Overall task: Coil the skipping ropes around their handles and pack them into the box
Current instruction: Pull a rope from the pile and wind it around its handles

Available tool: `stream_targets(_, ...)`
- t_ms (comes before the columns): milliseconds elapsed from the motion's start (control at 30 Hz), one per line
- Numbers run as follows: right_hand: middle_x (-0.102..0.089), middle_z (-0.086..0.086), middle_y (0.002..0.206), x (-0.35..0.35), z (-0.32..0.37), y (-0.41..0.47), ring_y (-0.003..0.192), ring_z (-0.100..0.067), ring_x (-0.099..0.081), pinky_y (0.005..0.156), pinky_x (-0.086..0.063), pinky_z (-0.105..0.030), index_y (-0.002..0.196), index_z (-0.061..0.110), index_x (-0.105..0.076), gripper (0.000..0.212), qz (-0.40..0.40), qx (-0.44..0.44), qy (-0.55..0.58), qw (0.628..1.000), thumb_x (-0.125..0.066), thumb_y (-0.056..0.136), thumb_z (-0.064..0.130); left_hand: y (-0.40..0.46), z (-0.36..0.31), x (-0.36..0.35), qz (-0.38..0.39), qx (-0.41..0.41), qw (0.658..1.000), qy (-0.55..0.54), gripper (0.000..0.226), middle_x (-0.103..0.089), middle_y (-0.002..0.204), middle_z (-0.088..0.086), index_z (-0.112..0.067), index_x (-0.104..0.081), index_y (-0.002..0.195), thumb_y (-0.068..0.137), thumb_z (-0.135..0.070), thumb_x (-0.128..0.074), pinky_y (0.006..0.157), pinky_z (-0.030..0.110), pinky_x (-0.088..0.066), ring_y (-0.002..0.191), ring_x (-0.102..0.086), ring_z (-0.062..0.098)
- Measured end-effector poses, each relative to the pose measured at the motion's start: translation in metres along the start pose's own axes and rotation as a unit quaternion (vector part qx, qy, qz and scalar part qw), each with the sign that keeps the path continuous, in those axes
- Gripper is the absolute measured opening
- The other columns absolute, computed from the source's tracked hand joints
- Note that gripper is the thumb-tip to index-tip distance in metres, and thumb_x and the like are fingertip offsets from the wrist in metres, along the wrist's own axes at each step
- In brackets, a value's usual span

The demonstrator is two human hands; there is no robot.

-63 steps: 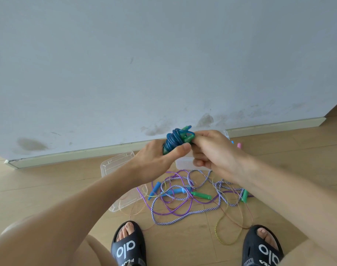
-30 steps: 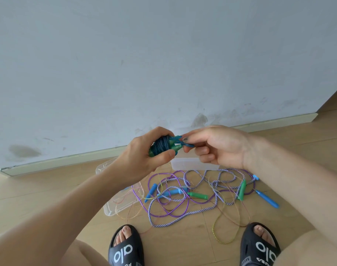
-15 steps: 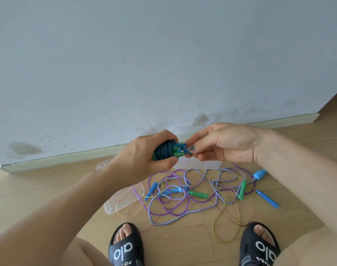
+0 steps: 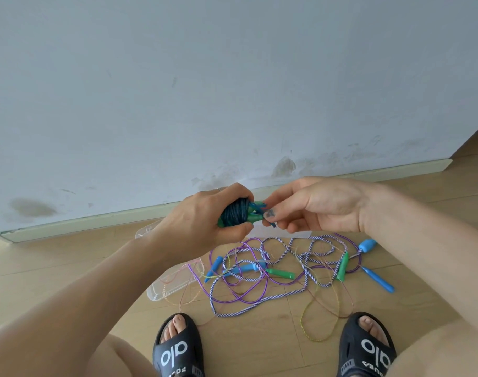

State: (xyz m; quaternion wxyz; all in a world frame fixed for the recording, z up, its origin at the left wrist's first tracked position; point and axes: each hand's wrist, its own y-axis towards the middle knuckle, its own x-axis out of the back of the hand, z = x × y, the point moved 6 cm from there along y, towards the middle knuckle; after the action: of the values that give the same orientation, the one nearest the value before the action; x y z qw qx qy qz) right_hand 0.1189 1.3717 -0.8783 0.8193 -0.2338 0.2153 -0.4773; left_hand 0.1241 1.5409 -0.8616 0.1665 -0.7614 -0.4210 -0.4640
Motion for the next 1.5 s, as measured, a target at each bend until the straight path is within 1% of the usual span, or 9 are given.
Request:
stream_targets(167, -0.069, -0.015, 0.085, 0.006, -0.001, 0.002, 0.064, -0.017, -0.067, 0.056, -0.055, -0.021, 0.092, 0.006, -0.067, 0.018, -0.031, -0.001, 0.029, 0.999, -0.066, 0.084, -0.01, 0.001, -0.002, 0.0, 0.0, 0.003, 1.0, -0.024, 0.032, -0.056, 0.08, -0.017, -0.039, -0.05, 0.108, 0.079, -0.048, -0.061, 0.06, 0.022, -0.043, 0.072, -0.051, 0.014)
stream_targets(300, -0.072, -0.014, 0.083, 0.004, -0.001, 0.005, 0.066, -0.017, -0.07, 0.059, -0.057, -0.02, 0.086, 0.005, -0.068, 0.017, -0.033, 0.016, 0.135, 0.99, -0.061, 0.087, -0.01, 0.002, -0.001, 0.004, -0.016, 0.019, 0.998, -0.063, 0.028, -0.057, 0.078, -0.013, -0.036, -0.054, 0.106, 0.08, -0.041, -0.063, 0.06, 0.019, -0.041, 0.069, -0.049, 0.011)
stream_targets(467, -0.068, -0.013, 0.08, -0.004, -0.005, 0.008, 0.061, -0.015, -0.066, 0.053, -0.055, -0.017, 0.088, 0.003, -0.065, 0.014, -0.054, 0.039, 0.298, 0.952, -0.058, 0.089, -0.008, 0.002, 0.001, 0.006, -0.024, 0.044, 0.994, -0.101, 0.026, -0.058, 0.077, -0.012, -0.037, -0.053, 0.103, 0.08, -0.041, -0.063, 0.06, 0.019, -0.041, 0.067, -0.049, 0.01)
stream_targets(667, -0.063, -0.01, 0.07, -0.01, -0.009, 0.013, 0.051, -0.011, -0.059, 0.044, -0.046, -0.016, 0.083, 0.004, -0.059, 0.014, -0.09, 0.075, 0.384, 0.916, -0.057, 0.089, -0.008, 0.004, -0.003, 0.005, -0.035, 0.054, 0.991, -0.114, 0.024, -0.057, 0.075, -0.024, -0.028, -0.055, 0.106, 0.087, -0.027, -0.07, 0.056, 0.013, -0.037, 0.062, -0.047, 0.007)
stream_targets(867, -0.059, 0.002, 0.063, -0.02, -0.012, 0.013, 0.04, -0.004, -0.032, 0.038, -0.023, -0.015, 0.076, 0.012, -0.054, 0.019, -0.079, 0.097, 0.396, 0.91, -0.057, 0.091, 0.001, 0.006, -0.002, 0.002, -0.049, 0.079, 0.982, -0.161, 0.022, -0.06, 0.078, -0.014, -0.03, -0.054, 0.106, 0.087, -0.03, -0.066, 0.055, 0.016, -0.04, 0.054, -0.047, 0.005)
stream_targets(1033, -0.054, 0.004, 0.062, -0.025, -0.01, 0.013, 0.04, -0.005, -0.035, 0.038, -0.025, -0.015, 0.083, 0.01, -0.058, 0.012, -0.098, 0.124, 0.442, 0.883, -0.058, 0.092, 0.003, 0.009, -0.004, 0.0, -0.062, 0.092, 0.974, -0.198, 0.019, -0.057, 0.068, -0.015, -0.029, -0.053, 0.105, 0.089, -0.03, -0.063, 0.053, 0.025, -0.046, 0.048, -0.051, 0.014)
stream_targets(1167, -0.055, 0.004, 0.056, -0.023, -0.012, 0.013, 0.039, -0.004, -0.036, 0.036, -0.027, -0.016, 0.087, 0.012, -0.057, 0.011, -0.139, 0.133, 0.445, 0.874, -0.057, 0.093, 0.003, 0.011, -0.006, -0.005, -0.073, 0.109, 0.969, -0.208, 0.017, -0.058, 0.069, -0.013, -0.03, -0.052, 0.102, 0.09, -0.031, -0.064, 0.056, 0.029, -0.049, 0.05, -0.054, 0.016)
stream_targets(1300, -0.061, 0.002, 0.061, -0.022, -0.015, 0.013, 0.038, -0.006, -0.036, 0.034, -0.028, -0.016, 0.089, 0.012, -0.059, 0.011, -0.174, 0.135, 0.442, 0.869, -0.056, 0.094, 0.002, 0.013, -0.007, -0.006, -0.08, 0.115, 0.972, -0.19, 0.019, -0.059, 0.073, -0.007, -0.03, -0.053, 0.103, 0.089, -0.034, -0.064, 0.063, 0.038, -0.051, 0.058, -0.056, 0.021)
stream_targets(1500, -0.062, -0.005, 0.07, -0.022, -0.013, 0.01, 0.046, -0.011, -0.049, 0.041, -0.039, -0.02, 0.095, 0.006, -0.067, 0.012, -0.184, 0.133, 0.434, 0.872, -0.057, 0.091, 0.001, 0.015, -0.005, -0.008, -0.091, 0.124, 0.976, -0.155, 0.021, -0.061, 0.078, -0.003, -0.031, -0.051, 0.104, 0.089, -0.037, -0.064, 0.063, 0.036, -0.05, 0.06, -0.055, 0.017)
